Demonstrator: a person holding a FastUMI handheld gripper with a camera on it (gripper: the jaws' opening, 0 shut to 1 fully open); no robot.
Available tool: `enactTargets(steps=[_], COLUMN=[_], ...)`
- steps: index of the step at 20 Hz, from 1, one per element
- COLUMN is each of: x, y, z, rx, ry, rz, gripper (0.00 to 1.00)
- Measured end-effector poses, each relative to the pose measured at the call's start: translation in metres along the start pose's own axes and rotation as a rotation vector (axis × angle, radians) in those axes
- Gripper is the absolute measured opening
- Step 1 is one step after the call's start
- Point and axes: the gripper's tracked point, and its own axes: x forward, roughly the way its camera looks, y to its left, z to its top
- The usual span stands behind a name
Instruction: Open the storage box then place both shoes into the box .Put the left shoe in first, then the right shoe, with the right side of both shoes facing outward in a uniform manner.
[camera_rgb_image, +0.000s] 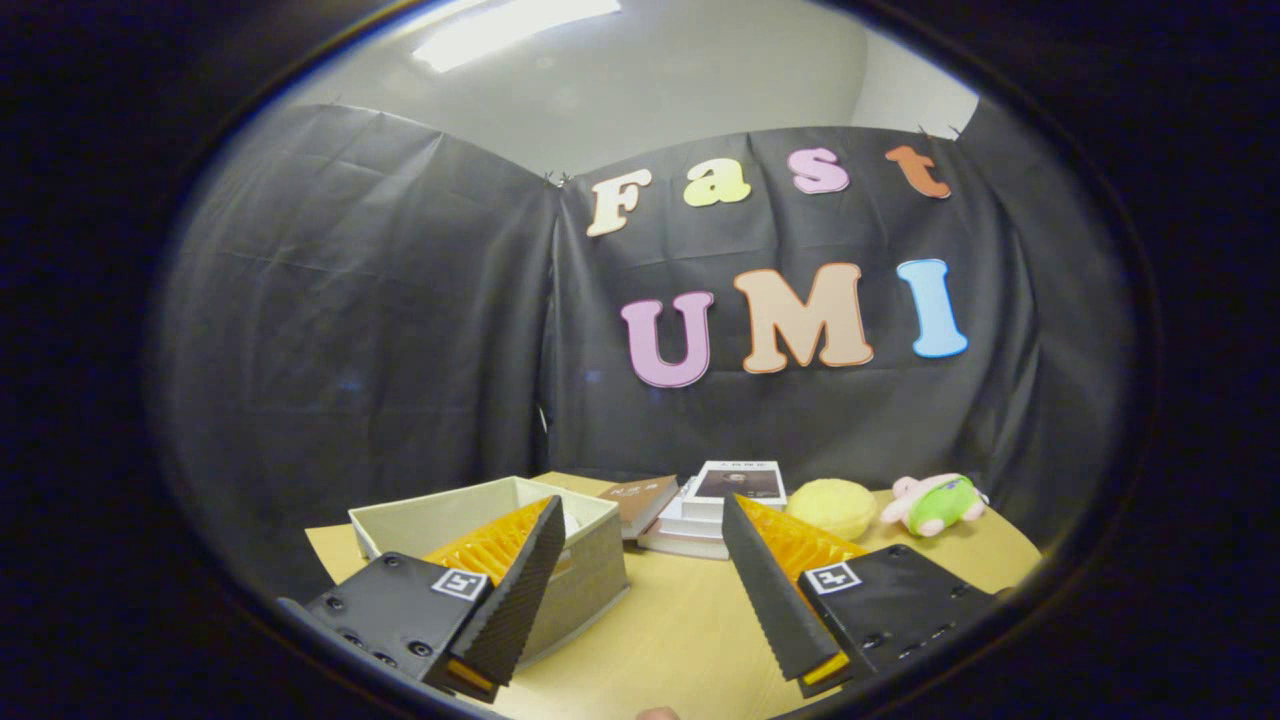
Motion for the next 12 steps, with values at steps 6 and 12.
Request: enactTargets(steps=[6,12], x=[-0.021,-0.03], y=[-0.038,-0.058], z=[-0.025,-0.008], rx=[-0.179,-0.195], ry=[-0.01,-0.064], rz=[-0.17,-0.264], gripper=[0.99,1.0])
